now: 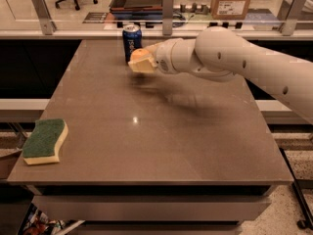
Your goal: Move orange near pepsi can
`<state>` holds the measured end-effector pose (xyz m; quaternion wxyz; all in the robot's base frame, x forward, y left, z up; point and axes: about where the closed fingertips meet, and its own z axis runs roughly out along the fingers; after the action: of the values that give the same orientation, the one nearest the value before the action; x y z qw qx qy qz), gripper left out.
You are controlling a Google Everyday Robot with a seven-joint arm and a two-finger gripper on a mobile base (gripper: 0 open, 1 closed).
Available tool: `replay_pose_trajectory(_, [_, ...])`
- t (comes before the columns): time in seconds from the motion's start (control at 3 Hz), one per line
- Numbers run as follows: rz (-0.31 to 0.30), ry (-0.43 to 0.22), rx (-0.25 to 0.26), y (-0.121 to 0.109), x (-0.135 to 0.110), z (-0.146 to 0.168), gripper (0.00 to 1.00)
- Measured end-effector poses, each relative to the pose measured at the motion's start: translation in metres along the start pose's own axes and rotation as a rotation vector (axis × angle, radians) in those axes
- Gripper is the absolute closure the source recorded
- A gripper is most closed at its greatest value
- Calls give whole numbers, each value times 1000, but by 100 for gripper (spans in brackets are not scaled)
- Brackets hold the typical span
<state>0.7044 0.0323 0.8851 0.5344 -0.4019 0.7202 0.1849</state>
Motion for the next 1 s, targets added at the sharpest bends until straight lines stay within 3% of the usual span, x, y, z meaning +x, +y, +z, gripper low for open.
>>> replay_pose_trajectory(0.67, [45,135,34,-26,32,20,100])
replay_pose_trajectory(1.0, [66,147,43,-35,43,25,100])
